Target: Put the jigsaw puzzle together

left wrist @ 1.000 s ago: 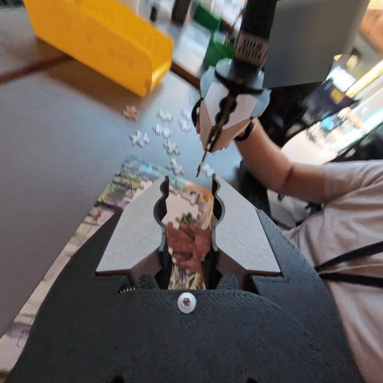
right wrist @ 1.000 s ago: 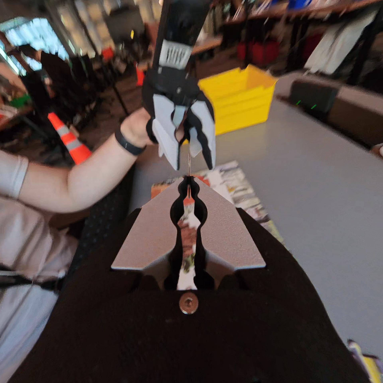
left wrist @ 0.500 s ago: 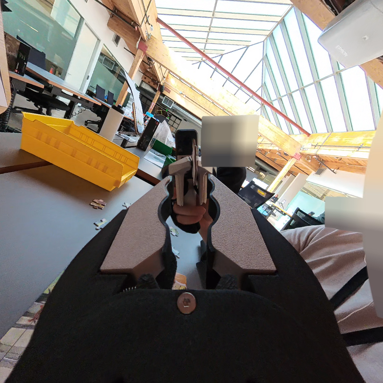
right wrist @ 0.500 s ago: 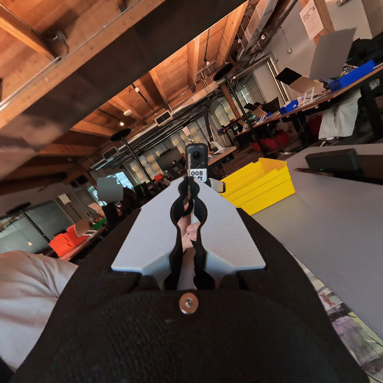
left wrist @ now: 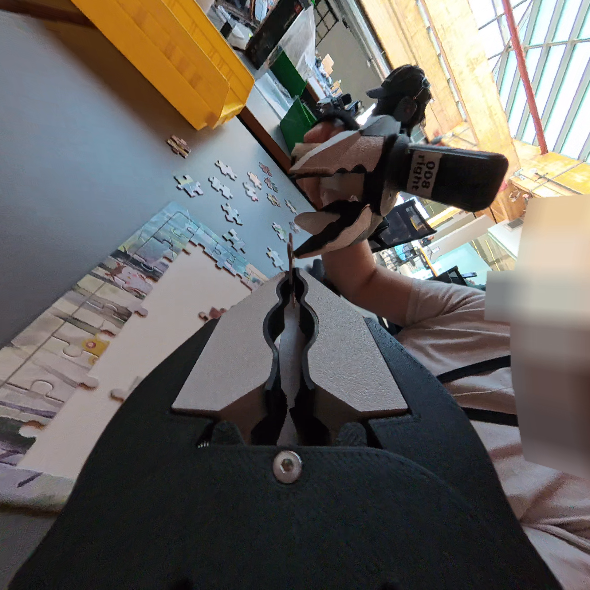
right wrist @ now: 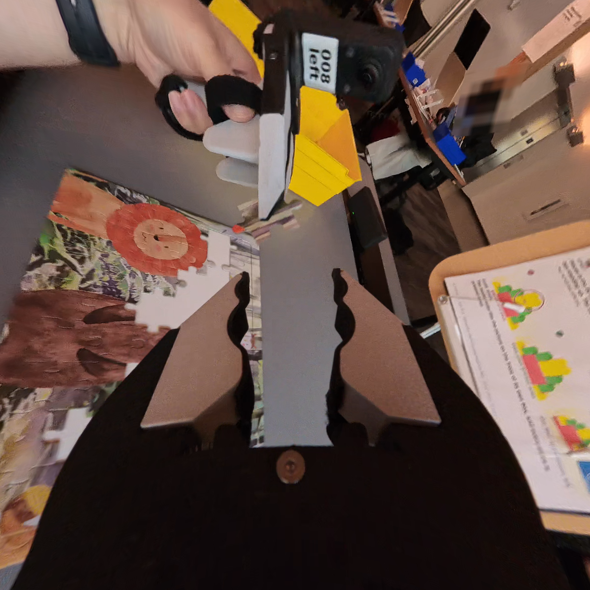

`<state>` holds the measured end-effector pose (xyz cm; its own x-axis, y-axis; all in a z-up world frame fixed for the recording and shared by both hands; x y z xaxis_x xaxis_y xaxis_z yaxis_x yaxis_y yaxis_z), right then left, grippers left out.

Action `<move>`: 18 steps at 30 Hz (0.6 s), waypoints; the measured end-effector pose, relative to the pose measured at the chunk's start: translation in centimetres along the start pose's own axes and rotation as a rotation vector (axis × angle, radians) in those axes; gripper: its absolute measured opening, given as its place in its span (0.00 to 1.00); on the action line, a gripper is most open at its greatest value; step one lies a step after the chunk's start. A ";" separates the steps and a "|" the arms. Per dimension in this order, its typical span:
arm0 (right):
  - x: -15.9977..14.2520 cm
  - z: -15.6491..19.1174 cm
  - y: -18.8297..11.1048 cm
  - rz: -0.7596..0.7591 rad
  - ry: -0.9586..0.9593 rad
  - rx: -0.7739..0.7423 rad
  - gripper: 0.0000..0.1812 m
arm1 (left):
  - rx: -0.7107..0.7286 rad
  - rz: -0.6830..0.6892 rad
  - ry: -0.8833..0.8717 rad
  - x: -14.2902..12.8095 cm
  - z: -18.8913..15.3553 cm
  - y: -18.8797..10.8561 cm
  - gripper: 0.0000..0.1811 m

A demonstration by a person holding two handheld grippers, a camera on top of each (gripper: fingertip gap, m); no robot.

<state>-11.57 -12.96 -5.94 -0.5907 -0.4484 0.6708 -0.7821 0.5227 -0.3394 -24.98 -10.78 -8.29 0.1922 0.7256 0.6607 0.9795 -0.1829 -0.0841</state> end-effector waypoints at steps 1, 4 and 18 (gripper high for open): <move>0.5 0.3 0.7 -0.006 -0.031 0.007 0.29 | 0.019 0.027 -0.011 -0.4 0.3 -0.1 0.00; 0.9 1.4 2.4 -0.008 -0.041 0.064 0.27 | 0.047 0.063 -0.012 -0.8 0.6 -0.3 0.00; -0.1 3.3 3.5 0.040 -0.106 0.094 0.18 | 0.069 0.143 -0.056 -1.8 1.5 0.3 0.00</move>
Point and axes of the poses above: each gripper's, where its closed fingertips meet, y out along the fingers, x out of its top, z = x × y across the jaws, the point moved 6 cm from there along -y, back along the fingers, and after that the axes turned 5 degrees about -x, right-handed, at the moved point
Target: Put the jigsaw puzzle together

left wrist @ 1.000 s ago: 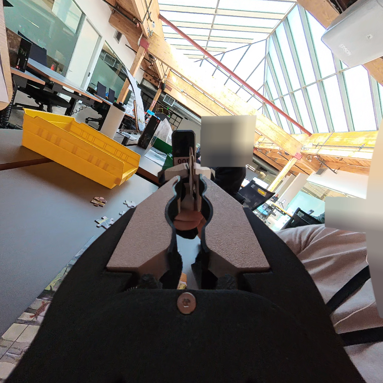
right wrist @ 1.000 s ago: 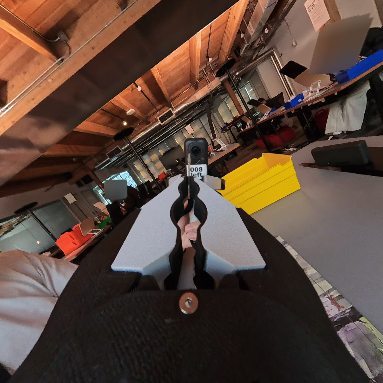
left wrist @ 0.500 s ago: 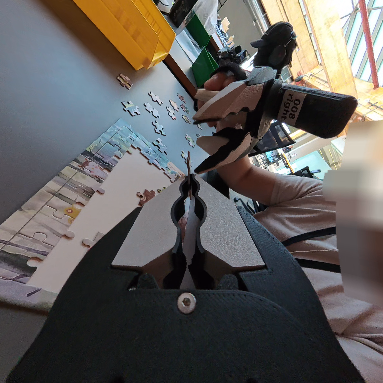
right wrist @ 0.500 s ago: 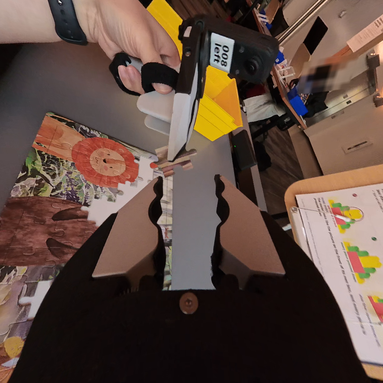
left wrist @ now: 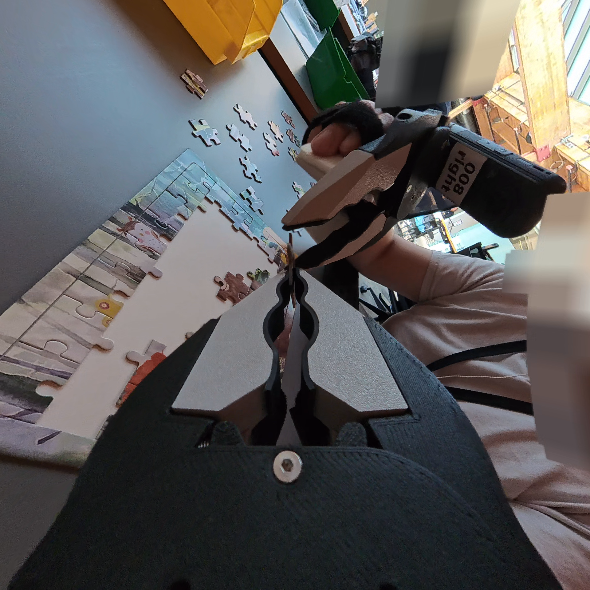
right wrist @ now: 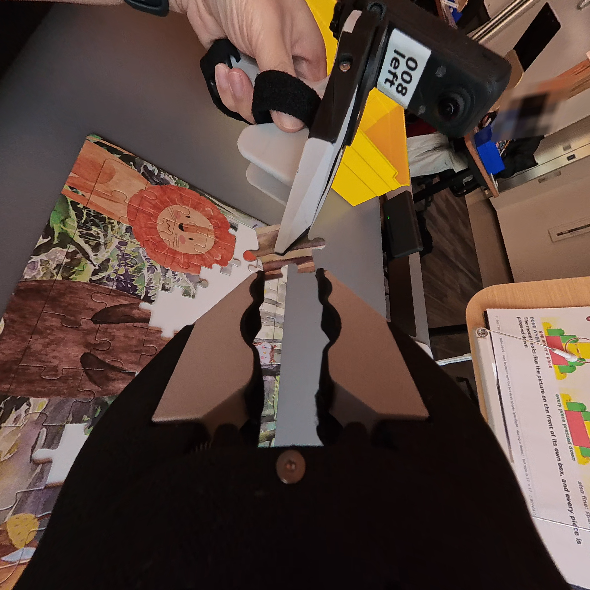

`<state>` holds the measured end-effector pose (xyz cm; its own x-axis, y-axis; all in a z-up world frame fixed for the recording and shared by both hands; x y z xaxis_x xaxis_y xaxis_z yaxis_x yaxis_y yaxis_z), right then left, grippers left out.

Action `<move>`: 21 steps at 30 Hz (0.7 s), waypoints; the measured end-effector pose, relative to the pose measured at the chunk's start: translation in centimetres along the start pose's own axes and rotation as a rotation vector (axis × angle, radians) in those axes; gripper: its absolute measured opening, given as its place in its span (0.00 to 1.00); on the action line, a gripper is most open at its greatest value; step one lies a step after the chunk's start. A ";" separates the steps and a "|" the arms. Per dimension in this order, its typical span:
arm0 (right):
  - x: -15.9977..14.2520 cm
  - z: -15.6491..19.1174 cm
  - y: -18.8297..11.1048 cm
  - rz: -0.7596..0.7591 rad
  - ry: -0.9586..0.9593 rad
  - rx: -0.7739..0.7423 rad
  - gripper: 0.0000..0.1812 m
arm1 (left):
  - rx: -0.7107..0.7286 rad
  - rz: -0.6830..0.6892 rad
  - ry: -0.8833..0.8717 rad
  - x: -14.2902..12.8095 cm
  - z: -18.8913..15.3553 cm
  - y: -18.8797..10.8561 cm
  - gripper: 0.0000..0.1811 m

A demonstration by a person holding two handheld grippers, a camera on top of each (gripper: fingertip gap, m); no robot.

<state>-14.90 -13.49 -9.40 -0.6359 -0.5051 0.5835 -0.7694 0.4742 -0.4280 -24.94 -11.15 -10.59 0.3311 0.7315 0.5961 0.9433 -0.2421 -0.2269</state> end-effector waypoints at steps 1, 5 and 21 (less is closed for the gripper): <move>0.1 0.0 0.0 -0.006 -0.004 -0.008 0.20 | 0.007 0.011 -0.003 -0.1 0.1 0.0 0.00; 0.4 0.7 0.3 0.017 -0.032 0.018 0.16 | 0.026 0.035 0.000 -0.4 0.2 0.1 0.00; -2.8 -1.2 -1.9 0.146 0.211 0.108 0.16 | 0.682 0.199 0.827 0.6 -1.4 2.9 0.34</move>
Point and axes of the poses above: each gripper's, where its closed fingertips meet, y out along the fingers, x out of its top, z = x × y across the jaws, the point moved 6 cm from there along -y, back along the fingers, and after that the axes turned 5 degrees about -x, right-handed, at the moved point
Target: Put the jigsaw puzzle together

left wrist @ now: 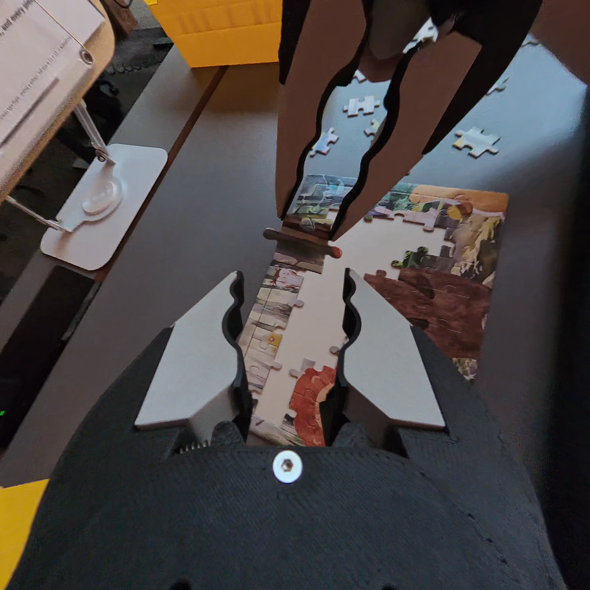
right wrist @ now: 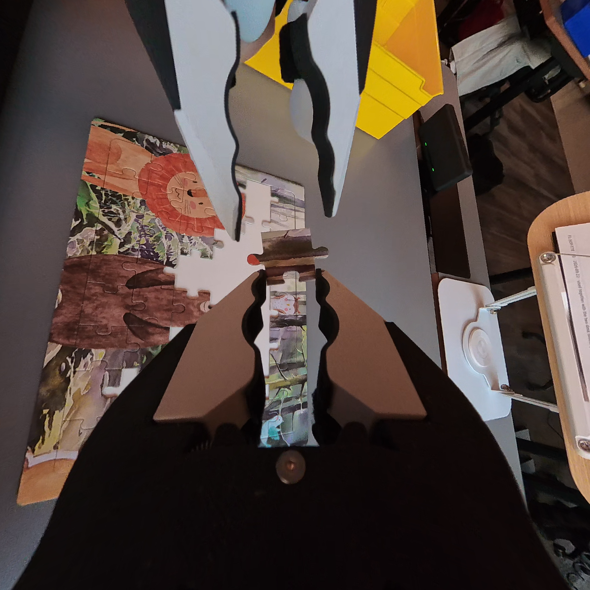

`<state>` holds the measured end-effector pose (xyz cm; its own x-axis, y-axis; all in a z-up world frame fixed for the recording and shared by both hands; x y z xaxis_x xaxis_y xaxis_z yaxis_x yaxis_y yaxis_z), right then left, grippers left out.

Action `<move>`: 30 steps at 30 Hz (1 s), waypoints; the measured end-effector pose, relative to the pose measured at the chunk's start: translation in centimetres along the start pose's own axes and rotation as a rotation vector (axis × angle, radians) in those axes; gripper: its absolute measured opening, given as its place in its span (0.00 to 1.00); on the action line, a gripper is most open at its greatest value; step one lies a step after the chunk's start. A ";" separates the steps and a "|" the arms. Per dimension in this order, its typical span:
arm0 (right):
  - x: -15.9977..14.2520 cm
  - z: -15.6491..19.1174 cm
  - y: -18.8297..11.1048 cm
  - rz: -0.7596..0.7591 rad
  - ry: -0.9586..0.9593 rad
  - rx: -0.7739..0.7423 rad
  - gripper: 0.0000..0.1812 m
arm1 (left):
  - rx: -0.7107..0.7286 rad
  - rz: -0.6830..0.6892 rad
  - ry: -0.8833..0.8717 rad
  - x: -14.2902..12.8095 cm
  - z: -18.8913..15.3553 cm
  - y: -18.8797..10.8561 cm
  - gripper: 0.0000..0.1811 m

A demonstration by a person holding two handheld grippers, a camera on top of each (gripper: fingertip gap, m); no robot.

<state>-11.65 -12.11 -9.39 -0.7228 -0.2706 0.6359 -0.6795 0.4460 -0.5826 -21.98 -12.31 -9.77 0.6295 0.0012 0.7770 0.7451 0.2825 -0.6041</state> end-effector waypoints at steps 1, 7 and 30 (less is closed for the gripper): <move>-0.1 0.0 -0.2 0.003 -0.004 0.002 0.16 | 0.032 0.020 0.030 0.1 -0.2 0.2 0.33; -0.2 0.2 -1.1 0.004 -0.019 0.033 0.16 | 0.051 0.085 0.131 0.4 -1.5 0.7 0.18; -0.7 0.1 -0.3 0.028 -0.041 0.015 0.25 | 0.023 0.377 0.235 -3.4 -0.7 0.3 0.17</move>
Point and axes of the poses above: each gripper's, where its closed fingertips meet, y out along the fingers, x out of its top, z = x × y across the jaws, the point moved 6 cm from there along -y, back along the fingers, and after that the axes turned 5 degrees about -x, right-handed, at the moved point
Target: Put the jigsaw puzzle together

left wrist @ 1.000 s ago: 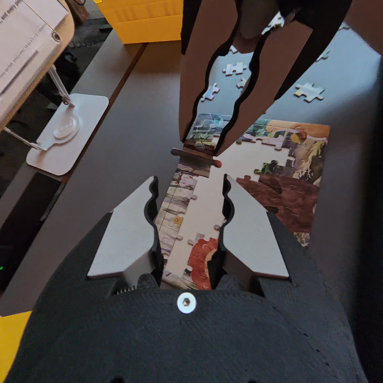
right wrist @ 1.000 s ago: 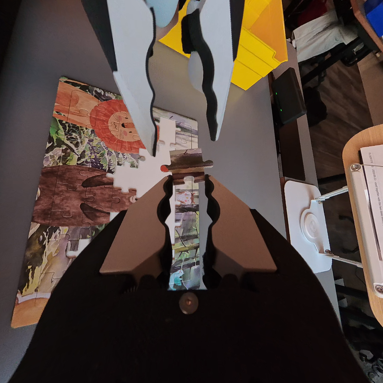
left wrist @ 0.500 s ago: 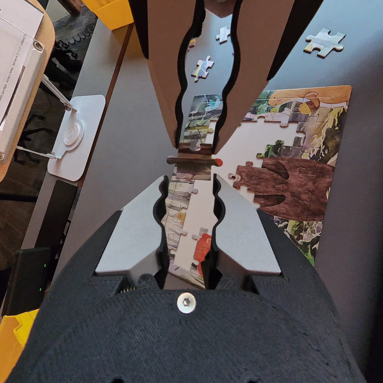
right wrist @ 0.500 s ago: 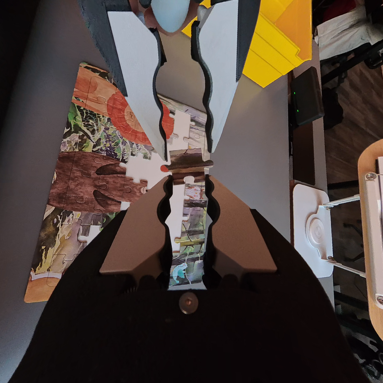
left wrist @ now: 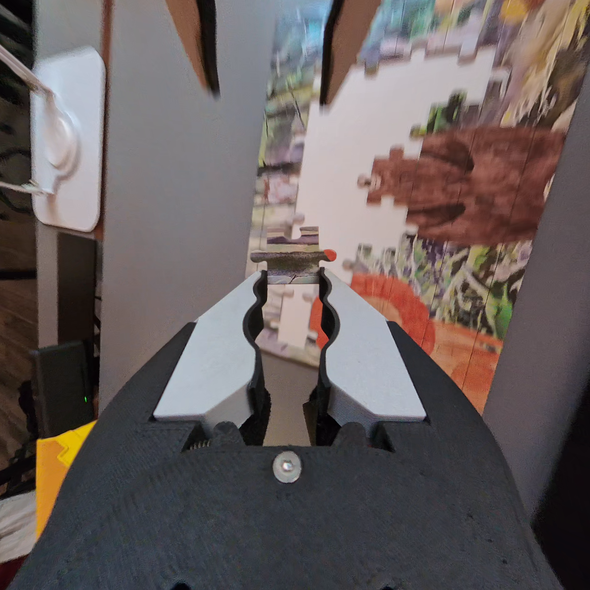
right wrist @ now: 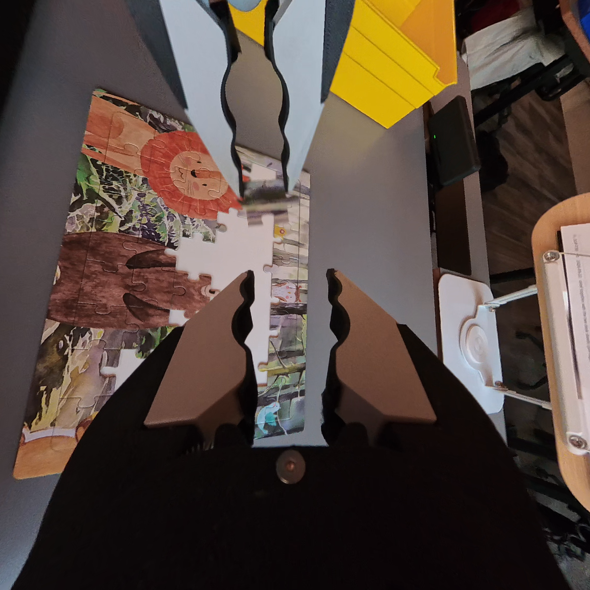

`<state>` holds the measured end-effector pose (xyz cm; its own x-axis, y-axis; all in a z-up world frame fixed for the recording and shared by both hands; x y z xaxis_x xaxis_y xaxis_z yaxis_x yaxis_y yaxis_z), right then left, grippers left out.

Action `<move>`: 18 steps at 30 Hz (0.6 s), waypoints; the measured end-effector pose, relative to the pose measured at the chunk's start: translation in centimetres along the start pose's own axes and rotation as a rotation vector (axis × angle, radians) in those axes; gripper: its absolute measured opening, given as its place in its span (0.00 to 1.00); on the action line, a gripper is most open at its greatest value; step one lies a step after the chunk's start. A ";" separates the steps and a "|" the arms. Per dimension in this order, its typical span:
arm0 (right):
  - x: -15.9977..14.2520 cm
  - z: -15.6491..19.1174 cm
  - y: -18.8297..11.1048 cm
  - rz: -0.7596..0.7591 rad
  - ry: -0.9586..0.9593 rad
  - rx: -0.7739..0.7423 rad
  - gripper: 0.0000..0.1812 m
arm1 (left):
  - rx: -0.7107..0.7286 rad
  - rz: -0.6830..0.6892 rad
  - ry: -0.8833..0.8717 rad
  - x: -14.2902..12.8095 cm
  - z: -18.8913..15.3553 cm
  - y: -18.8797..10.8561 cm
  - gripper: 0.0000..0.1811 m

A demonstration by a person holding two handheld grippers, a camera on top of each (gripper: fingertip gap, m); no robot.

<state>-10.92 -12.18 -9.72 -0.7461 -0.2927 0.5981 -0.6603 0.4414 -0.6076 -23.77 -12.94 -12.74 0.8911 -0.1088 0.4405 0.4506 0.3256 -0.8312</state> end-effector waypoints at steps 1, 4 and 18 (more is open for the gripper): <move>-0.2 -0.2 -0.2 -0.001 0.016 0.006 0.24 | -0.033 0.066 -0.001 -1.3 0.4 0.1 0.17; -0.5 -0.6 -0.4 -0.010 0.043 0.015 0.23 | -0.140 0.317 -0.017 -4.4 1.4 0.3 0.17; -1.0 -0.2 -0.4 0.025 0.018 0.038 0.22 | -0.347 0.524 0.078 -6.6 2.8 2.3 0.17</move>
<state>-9.94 -11.88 -9.98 -0.7611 -0.2664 0.5913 -0.6442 0.4160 -0.6418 -28.73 -8.88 -16.66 0.9934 -0.0900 -0.0704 -0.0677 0.0326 -0.9972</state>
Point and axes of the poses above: each gripper's, where its closed fingertips meet, y out along the fingers, x out of its top, z = x × y across the jaws, the point moved 6 cm from there along -y, back along the fingers, and after that the axes turned 5 degrees about -x, right-handed, at the moved point
